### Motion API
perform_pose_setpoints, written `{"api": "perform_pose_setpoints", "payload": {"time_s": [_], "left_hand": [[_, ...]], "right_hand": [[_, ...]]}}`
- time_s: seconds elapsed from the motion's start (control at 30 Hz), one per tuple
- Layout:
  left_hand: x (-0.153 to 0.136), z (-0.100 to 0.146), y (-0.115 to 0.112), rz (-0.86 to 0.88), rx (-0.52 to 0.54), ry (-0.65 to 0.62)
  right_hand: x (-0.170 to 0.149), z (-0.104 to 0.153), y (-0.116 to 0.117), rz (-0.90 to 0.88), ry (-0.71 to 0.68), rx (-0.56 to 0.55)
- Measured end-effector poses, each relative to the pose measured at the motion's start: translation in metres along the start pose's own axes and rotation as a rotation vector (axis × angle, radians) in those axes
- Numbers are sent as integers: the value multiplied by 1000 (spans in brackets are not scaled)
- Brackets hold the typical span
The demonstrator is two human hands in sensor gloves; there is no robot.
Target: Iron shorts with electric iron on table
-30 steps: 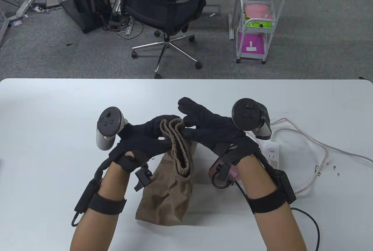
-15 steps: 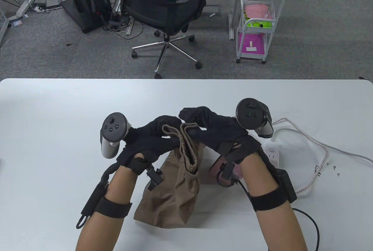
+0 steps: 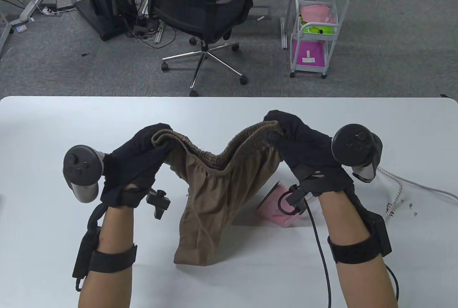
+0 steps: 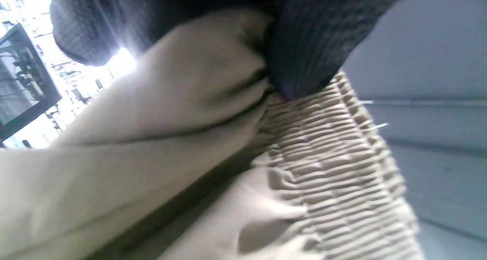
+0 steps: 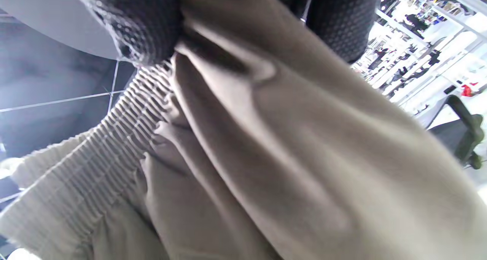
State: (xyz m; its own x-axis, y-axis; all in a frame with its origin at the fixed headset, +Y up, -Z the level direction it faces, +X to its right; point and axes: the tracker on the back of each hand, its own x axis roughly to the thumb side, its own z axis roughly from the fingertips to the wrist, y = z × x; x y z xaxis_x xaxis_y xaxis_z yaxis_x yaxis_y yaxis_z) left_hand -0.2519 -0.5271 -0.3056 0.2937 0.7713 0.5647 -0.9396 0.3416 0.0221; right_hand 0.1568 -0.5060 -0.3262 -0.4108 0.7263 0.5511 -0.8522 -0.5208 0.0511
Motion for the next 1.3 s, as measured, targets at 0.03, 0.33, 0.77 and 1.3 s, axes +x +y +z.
{"api": "perform_pose_setpoints", "payload": {"time_s": [0.03, 0.33, 0.77, 1.3], "left_hand": [[3, 1, 4, 1, 19, -8], [19, -26, 24, -70, -134, 134], [-44, -139, -9, -977, 46, 396], [-69, -52, 33, -775, 73, 211]], "right_hand": [[3, 1, -2, 1, -2, -5], [15, -14, -11, -14, 60, 129], [-44, -128, 6, 266, 344, 31], [-24, -72, 71, 723, 82, 166]]}}
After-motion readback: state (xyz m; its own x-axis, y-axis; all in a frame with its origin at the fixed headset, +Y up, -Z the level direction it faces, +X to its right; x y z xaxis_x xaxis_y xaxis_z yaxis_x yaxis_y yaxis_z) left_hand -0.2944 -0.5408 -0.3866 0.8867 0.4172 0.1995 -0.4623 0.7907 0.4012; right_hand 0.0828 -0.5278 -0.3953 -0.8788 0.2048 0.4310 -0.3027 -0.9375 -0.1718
